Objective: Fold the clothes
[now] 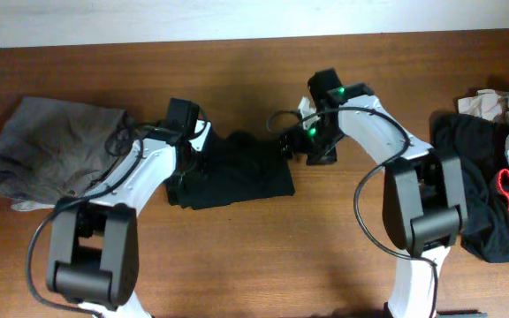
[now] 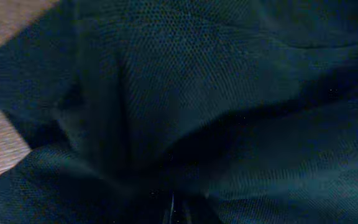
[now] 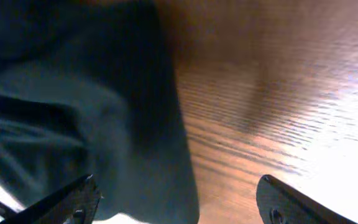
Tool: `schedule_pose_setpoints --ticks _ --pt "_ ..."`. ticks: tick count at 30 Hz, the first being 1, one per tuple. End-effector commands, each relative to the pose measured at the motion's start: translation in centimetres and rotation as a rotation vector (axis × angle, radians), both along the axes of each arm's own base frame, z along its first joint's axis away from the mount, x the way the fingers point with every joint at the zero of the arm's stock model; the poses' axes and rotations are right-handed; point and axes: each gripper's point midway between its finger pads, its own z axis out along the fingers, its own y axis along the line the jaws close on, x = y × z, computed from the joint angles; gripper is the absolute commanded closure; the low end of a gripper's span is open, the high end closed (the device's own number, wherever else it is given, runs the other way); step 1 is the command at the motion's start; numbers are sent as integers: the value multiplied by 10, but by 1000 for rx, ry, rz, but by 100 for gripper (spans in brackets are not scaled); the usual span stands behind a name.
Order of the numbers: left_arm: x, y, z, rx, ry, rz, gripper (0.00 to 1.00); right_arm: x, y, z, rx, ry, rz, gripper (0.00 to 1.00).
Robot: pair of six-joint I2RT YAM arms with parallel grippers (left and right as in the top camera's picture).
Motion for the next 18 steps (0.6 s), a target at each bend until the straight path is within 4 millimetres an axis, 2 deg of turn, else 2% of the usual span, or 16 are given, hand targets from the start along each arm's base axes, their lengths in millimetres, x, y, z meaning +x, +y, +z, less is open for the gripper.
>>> schedule_pose_setpoints --ticks 1,7,10,13,16,18 --pt "-7 -1 -15 -3 47 -6 94 -14 10 -14 73 49 17 14" --pt "-6 -2 -16 -4 42 -6 94 -19 41 -19 284 14 54 15" --pt "-6 -2 -16 -4 42 -6 94 -23 51 -20 332 2 75 16" --pt "-6 -2 -16 -4 42 -6 94 -26 60 -20 353 -18 110 21" --pt "-6 -2 -16 -4 42 -6 94 -27 66 -19 363 -37 139 36" --pt "-6 -2 -16 -4 42 -6 94 -26 66 -19 364 -40 142 59"
